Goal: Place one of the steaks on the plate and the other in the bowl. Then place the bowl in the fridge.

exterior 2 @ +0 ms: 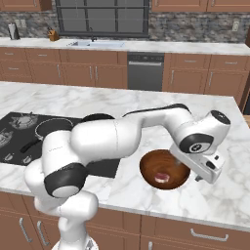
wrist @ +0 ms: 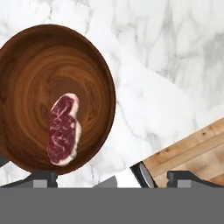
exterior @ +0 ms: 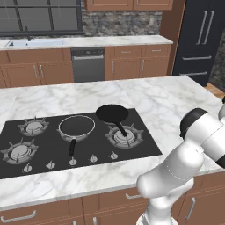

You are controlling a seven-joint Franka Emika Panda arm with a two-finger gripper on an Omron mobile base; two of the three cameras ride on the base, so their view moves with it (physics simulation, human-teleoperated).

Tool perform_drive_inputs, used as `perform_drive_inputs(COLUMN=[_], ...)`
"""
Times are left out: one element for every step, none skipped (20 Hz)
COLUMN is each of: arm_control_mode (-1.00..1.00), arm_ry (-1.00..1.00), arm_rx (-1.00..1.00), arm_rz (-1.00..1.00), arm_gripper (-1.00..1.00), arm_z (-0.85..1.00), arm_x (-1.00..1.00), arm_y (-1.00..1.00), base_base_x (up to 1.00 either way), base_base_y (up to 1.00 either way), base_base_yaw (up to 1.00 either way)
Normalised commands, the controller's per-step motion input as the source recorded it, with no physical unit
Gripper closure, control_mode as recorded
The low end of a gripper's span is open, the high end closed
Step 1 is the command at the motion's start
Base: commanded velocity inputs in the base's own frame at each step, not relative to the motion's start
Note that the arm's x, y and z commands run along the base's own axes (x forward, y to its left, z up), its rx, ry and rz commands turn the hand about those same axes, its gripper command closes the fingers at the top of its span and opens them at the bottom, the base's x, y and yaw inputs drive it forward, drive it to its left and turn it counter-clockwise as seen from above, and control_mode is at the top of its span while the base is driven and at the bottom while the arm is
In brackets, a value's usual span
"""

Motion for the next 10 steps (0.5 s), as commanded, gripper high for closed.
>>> perform_drive_inputs(arm_control_mode=[-1.0, -1.0, -1.0, -1.0, -1.0, -1.0, -1.0, -1.0, -1.0, -1.0], arm_ry=[-0.01, -0.03, -0.07, -0.07, -0.04, 0.0, 0.0, 0.05, 0.09, 0.09], arm_rx=[0.04, 0.03, 0.0, 0.0, 0.0, 0.0, 0.0, -0.01, -0.03, -0.05], arm_rz=[-0.29, -0.2, -0.15, -0.14, -0.11, -0.11, -0.13, -0.16, -0.15, -0.13], arm_gripper=[-1.0, -1.0, -1.0, -1.0, -1.0, -1.0, -1.0, -1.0, -1.0, -1.0], arm_z=[0.0, 0.0, 0.0, 0.0, 0.0, 0.0, 0.0, 0.09, 0.1, 0.02], arm_x=[0.48, 0.11, 0.0, 0.0, 0.0, 0.0, 0.0, -0.08, -0.14, -0.09], arm_y=[-0.12, 0.0, 0.0, 0.0, 0.0, 0.0, 0.0, 0.1, 0.44, 0.49], base_base_x=[0.0, 0.0, 0.0, 0.0, 0.0, 0.0, 0.0, 0.0, 0.0, 0.0], base_base_y=[0.0, 0.0, 0.0, 0.0, 0.0, 0.0, 0.0, 0.0, 0.0, 0.0], base_base_yaw=[0.0, 0.0, 0.0, 0.0, 0.0, 0.0, 0.0, 0.0, 0.0, 0.0])
